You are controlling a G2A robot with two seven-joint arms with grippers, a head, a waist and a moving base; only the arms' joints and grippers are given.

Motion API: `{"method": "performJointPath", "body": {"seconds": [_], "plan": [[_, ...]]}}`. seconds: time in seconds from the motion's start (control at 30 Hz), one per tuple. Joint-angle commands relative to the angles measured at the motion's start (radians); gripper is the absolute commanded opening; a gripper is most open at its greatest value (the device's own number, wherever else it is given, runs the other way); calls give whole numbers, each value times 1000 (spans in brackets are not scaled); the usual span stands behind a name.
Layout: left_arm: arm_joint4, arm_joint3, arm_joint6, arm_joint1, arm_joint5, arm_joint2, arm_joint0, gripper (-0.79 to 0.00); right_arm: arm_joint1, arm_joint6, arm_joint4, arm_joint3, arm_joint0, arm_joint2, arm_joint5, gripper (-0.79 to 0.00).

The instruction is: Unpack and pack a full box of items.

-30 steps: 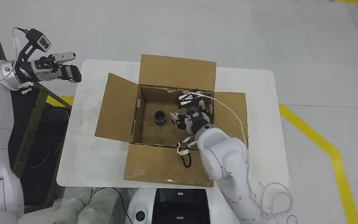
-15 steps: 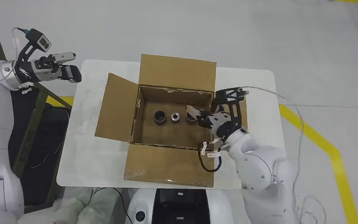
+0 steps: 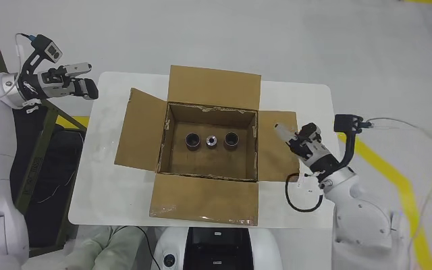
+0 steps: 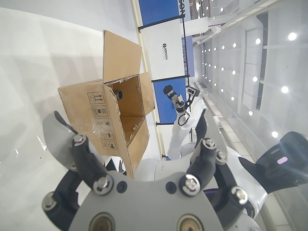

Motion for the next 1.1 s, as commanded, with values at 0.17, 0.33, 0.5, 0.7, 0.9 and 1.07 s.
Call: {"method": "performJointPath", "body": {"seconds": [0.17, 0.33, 0.5, 0.7, 0.9, 1.07], "plan": [[0, 0, 0, 0, 0, 0, 0, 0, 10, -38, 96, 28, -51, 73, -6, 0], [0, 0, 0, 0, 0, 0, 0, 0, 16, -60, 151, 52, -77, 96, 6, 0], [0, 0, 0, 0, 0, 0, 0, 0, 21, -55, 171, 65, -71, 101, 8, 0], [0, 0, 0, 0, 0, 0, 0, 0, 21, -55, 171, 65, -71, 101, 8, 0], [0, 0, 0, 0, 0, 0, 0, 0, 21, -55, 171, 65, -71, 101, 8, 0], [0, 0, 0, 0, 0, 0, 0, 0, 22, -51, 216, 80, -72, 91, 10, 0]]}}
